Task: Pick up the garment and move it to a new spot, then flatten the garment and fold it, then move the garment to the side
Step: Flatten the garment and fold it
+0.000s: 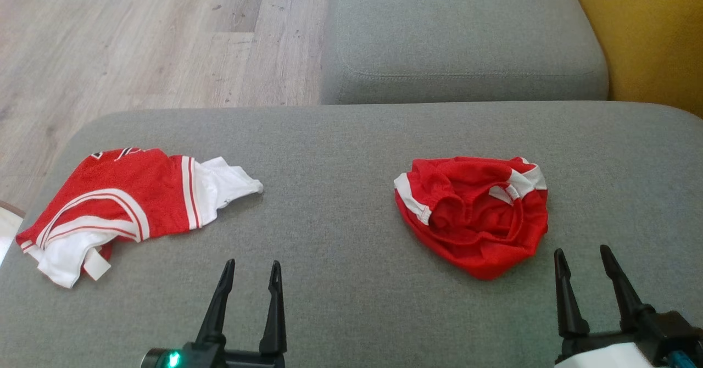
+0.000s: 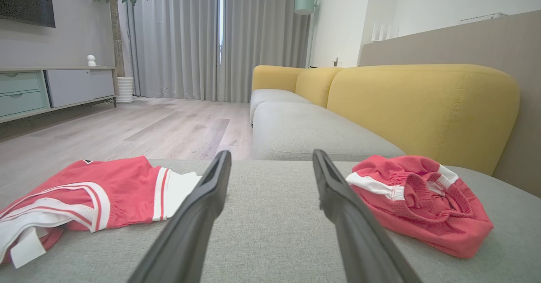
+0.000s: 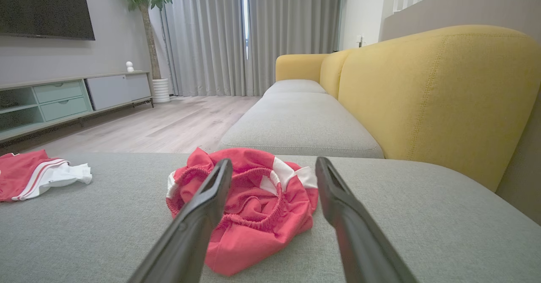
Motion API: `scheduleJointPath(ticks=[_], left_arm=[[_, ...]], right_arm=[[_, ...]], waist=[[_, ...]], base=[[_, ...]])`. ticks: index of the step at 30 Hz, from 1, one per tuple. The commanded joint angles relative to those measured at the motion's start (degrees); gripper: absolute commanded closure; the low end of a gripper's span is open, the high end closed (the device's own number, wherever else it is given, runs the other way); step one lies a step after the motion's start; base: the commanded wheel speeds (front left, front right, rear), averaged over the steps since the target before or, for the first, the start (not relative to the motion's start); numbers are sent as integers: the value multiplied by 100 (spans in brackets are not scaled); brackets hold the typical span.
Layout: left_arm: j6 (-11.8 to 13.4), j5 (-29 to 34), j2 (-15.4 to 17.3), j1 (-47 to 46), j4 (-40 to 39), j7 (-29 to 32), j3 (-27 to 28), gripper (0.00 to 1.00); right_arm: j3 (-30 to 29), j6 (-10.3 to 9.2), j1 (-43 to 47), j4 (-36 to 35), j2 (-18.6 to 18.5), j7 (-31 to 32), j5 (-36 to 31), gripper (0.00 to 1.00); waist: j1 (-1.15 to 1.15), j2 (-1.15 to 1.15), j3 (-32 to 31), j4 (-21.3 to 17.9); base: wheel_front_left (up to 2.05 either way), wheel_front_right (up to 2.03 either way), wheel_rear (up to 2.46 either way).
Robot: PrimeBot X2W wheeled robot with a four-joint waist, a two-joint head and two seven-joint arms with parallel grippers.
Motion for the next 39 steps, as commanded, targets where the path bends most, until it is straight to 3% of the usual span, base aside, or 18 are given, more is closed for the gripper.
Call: scheduleJointPath(ticks=[1, 26, 36, 39], left_arm=[[-34, -1, -72, -208, -171, -54, 217, 0], [72, -49, -76, -220, -70, -54, 177, 0], [7, -209, -76, -347, 30, -54, 80, 0], [-46, -404, -76, -511, 208, -54, -102, 0]], right_arm=[[145, 43, -218, -162, -42, -62, 3, 0], [212, 43, -228, -106, -42, -62, -20, 0], [420, 43, -256, -120, -42, -62, -12, 0], [509, 43, -310, -140, -42, -62, -37, 0]], waist=[[0, 0, -9, -1], [0, 0, -44, -18], [0, 0, 98, -394], [0, 0, 196, -682]], base=[[0, 0, 0], [0, 0, 0], [0, 0, 0], [0, 0, 0]])
